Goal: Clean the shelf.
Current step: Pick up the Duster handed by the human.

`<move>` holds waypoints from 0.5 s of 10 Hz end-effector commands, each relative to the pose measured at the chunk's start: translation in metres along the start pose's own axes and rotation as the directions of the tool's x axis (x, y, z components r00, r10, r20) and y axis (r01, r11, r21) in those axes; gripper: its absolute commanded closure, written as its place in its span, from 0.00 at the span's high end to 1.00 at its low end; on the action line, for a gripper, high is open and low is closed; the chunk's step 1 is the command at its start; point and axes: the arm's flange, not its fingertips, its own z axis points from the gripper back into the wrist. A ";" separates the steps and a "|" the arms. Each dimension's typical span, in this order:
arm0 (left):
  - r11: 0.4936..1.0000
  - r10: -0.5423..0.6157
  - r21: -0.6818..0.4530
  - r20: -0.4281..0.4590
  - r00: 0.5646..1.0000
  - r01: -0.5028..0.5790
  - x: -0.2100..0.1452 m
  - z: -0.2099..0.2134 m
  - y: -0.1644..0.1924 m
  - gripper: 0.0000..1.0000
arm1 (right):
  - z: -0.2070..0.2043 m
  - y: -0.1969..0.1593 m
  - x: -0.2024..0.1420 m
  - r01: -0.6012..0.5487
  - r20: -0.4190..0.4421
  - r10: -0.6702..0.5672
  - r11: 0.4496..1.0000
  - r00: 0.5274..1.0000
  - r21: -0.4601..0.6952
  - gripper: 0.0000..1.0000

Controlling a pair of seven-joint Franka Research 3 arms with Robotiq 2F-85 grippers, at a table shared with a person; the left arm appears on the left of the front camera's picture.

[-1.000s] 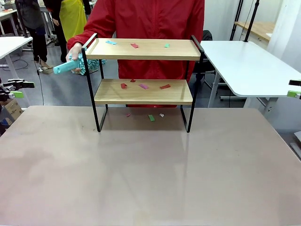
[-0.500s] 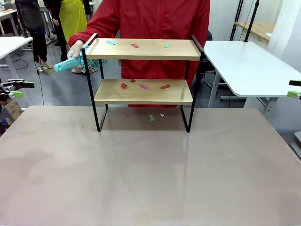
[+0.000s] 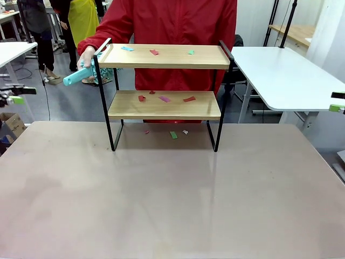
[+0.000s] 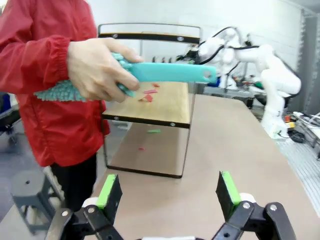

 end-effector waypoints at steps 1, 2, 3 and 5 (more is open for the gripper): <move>0.983 0.059 0.179 -0.155 0.986 -0.031 0.064 -0.007 -0.024 1.00 | -0.002 0.004 0.008 0.016 -0.010 -0.016 1.000 1.000 -0.013 1.00; 0.974 0.084 0.221 -0.182 0.980 -0.042 0.099 -0.009 -0.036 1.00 | -0.002 0.004 0.008 0.016 -0.010 -0.016 1.000 1.000 -0.013 1.00; 0.966 0.097 0.253 -0.210 0.973 -0.042 0.131 -0.014 -0.046 1.00 | -0.002 0.004 0.008 0.016 -0.010 -0.016 1.000 1.000 -0.013 1.00; 0.905 0.211 0.417 -0.280 0.937 -0.079 0.186 -0.032 -0.074 1.00 | -0.002 0.004 0.008 0.016 -0.010 -0.016 1.000 1.000 -0.013 1.00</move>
